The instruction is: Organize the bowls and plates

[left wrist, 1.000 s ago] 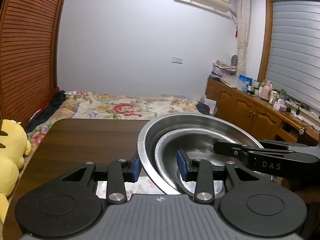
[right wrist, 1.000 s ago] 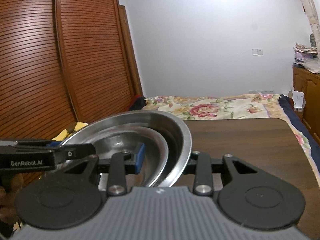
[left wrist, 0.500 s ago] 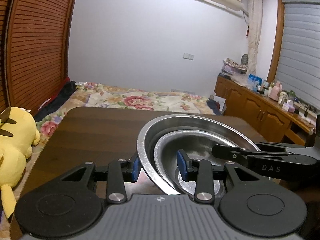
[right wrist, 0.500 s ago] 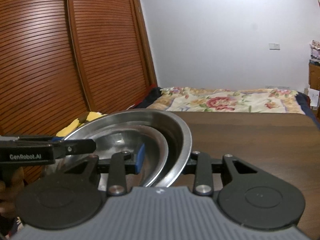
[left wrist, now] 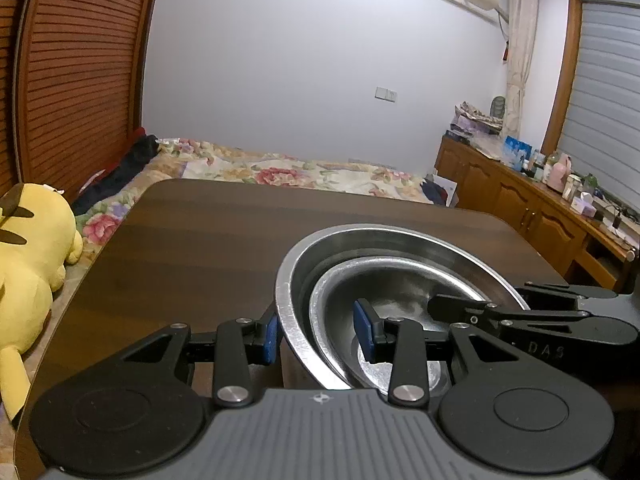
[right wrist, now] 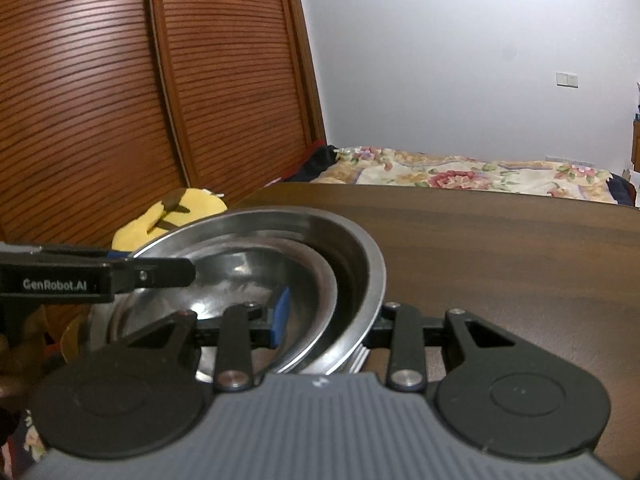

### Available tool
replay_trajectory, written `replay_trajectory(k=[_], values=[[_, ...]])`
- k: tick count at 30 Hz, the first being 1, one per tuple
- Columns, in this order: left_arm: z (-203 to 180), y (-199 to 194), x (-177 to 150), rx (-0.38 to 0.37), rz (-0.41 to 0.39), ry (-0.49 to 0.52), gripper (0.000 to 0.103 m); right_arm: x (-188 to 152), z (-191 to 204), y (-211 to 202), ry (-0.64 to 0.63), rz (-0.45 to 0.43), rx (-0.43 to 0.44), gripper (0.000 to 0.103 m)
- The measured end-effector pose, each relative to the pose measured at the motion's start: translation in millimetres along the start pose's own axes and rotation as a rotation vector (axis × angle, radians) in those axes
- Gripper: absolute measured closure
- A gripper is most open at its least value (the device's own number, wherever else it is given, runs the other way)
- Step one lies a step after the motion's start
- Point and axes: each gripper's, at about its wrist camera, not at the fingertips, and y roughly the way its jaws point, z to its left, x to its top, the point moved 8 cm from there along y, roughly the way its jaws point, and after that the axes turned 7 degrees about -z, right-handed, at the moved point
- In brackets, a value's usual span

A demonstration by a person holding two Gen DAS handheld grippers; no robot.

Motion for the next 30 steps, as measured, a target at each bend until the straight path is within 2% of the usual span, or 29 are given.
replay_trajectory(k=[25, 27, 30], values=[[5, 1, -4, 0.022, 0.000, 0.011, 0.064, -3, 0, 10, -0.002, 0.027, -0.020, 0.066], [7, 0, -3, 0.031, -0.002, 0.011, 0.063, -2, 0, 11, 0.001, 0.026, -0.018, 0.065], [7, -3, 0, 0.038, -0.011, 0.015, 0.057, -2, 0, 10, -0.006, 0.019, -0.027, 0.054]])
